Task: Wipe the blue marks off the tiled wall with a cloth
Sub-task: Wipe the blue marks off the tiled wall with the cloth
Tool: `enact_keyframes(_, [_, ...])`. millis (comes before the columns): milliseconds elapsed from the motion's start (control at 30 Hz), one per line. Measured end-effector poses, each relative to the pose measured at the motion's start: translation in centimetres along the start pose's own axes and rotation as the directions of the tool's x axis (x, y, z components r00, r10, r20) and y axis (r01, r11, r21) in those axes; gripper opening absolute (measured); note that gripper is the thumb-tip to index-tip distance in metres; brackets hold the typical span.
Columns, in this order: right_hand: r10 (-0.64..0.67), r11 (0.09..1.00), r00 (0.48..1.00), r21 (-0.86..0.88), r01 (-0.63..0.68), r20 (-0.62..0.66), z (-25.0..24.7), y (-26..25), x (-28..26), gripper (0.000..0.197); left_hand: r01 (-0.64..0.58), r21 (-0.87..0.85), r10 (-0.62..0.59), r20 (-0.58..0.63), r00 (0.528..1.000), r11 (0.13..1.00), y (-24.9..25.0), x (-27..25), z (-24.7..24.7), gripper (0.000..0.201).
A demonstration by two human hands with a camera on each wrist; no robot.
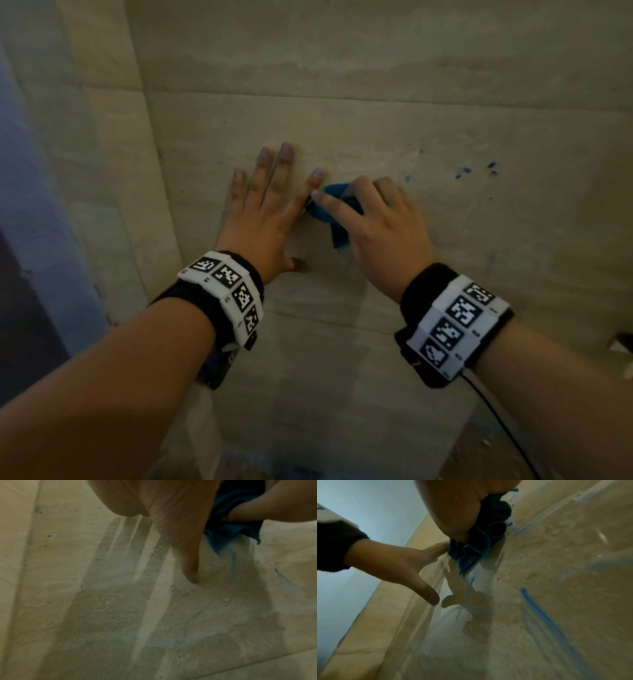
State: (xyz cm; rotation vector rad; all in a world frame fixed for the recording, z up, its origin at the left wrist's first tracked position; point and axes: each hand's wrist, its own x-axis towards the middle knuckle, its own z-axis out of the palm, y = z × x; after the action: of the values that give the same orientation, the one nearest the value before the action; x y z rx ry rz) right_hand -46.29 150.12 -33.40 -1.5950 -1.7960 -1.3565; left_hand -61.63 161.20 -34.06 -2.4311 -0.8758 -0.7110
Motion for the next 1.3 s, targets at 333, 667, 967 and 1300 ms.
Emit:
enact_keyframes(333, [-0.111,0.993,0.994,0.034,0.111,-0.006,1.3,0.3,-2.2,0.037,-0.052,0.027,0.052,-0.011,0.999,0.998,0.5,0.5,-1.3,0.140])
enact_keyframes(667, [-0.209,0.978,0.970,0.051,0.204,0.121,2.3,0.2,-8.5,0.037,-0.081,-0.089,0.078,-0.041,0.996,0.993,1.3,0.8,1.4,0.160])
enact_keyframes(967, [0.099,0.994,0.975,-0.031,-0.107,-0.199,-0.6,2.5,-1.0,0.037,-0.064,-0.122,0.063,-0.011,0.998,0.990,1.5,0.8,1.5,0.162])
enact_keyframes(1300, [-0.066,0.996,0.997,-0.060,0.065,-0.026,0.5,1.4,-4.3,0.038,-0.077,-0.060,0.068,-0.147,0.987,0.995,1.6,0.5,0.4,0.148])
